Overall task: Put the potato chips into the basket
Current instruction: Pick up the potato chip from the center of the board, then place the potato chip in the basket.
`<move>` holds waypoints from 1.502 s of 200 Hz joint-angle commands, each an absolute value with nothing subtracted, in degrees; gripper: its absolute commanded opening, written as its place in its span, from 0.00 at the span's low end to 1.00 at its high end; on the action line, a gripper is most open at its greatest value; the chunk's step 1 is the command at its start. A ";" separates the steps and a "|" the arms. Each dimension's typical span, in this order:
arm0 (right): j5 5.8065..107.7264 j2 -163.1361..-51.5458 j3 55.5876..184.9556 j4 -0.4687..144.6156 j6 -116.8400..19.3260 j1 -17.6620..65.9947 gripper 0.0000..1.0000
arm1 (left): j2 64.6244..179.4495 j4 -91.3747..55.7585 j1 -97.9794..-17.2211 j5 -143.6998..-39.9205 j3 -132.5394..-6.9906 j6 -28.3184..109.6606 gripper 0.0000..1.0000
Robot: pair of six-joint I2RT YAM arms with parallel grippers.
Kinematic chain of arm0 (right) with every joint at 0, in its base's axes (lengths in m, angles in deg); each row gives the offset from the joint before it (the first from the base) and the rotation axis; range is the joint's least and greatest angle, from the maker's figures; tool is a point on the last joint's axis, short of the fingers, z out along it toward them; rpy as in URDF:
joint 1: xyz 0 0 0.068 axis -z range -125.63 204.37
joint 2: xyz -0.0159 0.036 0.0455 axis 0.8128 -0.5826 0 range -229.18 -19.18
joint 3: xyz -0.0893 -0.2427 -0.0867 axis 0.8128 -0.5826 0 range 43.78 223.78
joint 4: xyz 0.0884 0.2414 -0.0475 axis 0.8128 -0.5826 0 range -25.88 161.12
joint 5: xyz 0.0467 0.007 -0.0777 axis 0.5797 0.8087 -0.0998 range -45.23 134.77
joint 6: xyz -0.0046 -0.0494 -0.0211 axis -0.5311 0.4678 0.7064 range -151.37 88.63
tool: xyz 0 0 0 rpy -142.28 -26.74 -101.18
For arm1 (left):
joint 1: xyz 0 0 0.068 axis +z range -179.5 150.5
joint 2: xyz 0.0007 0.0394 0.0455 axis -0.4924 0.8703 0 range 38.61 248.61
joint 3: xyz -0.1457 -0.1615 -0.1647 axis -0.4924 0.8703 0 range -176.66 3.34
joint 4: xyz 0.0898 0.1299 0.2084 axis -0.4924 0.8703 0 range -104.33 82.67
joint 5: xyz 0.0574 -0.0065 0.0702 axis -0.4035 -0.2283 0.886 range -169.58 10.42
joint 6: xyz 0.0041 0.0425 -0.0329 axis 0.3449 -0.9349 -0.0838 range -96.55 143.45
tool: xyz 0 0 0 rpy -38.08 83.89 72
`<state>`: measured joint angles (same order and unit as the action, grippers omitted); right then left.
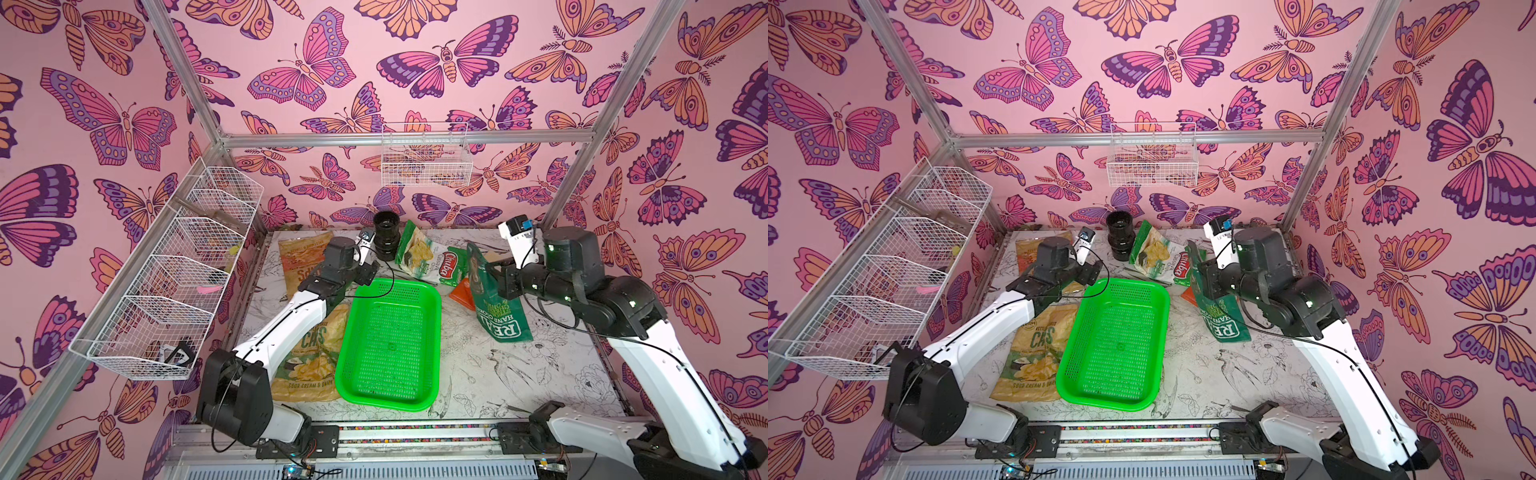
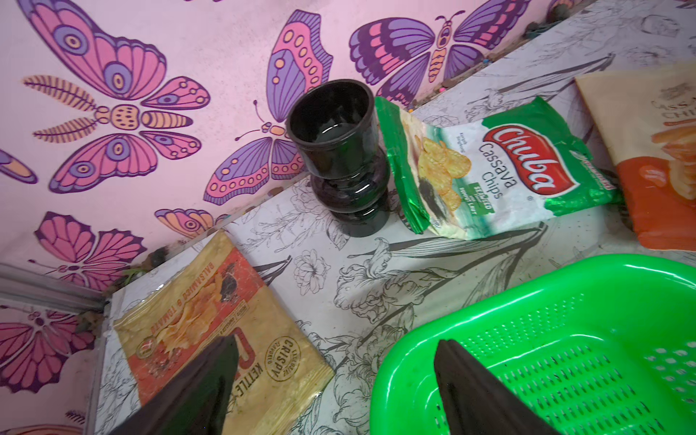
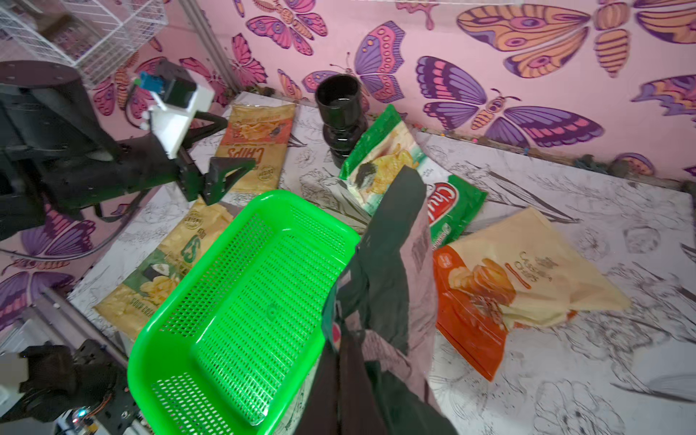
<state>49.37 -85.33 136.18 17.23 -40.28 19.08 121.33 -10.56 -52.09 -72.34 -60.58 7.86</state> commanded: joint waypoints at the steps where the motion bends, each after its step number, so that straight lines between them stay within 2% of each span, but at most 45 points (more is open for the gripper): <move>1: 53.90 -87.83 138.93 22.95 -39.77 15.48 0.00 | 119.28 -14.06 -52.35 -64.13 -59.25 8.12 0.89; 46: 60.37 -93.93 138.44 29.91 -41.95 9.49 0.00 | 118.08 -17.45 -50.98 -52.46 -58.80 9.25 0.91; 91: 71.76 -99.56 134.84 40.89 -48.56 7.64 0.00 | 116.63 -21.12 -49.18 -43.85 -57.61 8.03 0.91; 178: 84.73 -108.56 133.43 52.35 -56.95 4.42 0.00 | 113.77 -23.12 -43.88 -41.92 -56.78 7.15 0.92; 224: 85.78 -107.21 128.01 56.18 -62.40 3.57 0.00 | 113.49 -23.55 -43.66 -41.31 -56.61 6.05 0.92; 270: 78.63 -110.63 124.19 40.09 -57.09 6.83 0.00 | 113.81 -23.64 -43.39 -41.83 -56.49 6.49 0.92; 273: 78.15 -110.86 123.96 39.61 -56.81 7.13 0.03 | 113.82 -23.64 -43.40 -41.87 -56.50 6.53 0.92; 280: 76.06 -112.03 123.63 37.31 -55.56 8.40 0.23 | 113.84 -23.64 -43.41 -41.88 -56.51 6.65 0.92; 287: 73.47 -113.44 124.37 34.05 -53.60 9.57 0.39 | 113.94 -23.64 -43.45 -42.13 -56.43 6.75 0.92; 300: 62.04 -116.83 129.50 23.58 -49.82 10.48 0.52 | 113.86 -23.58 -43.39 -42.19 -56.43 6.72 0.92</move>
<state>77.80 -111.38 124.68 40.34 -56.82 7.87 114.68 -22.05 -43.76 -42.48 -57.63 6.94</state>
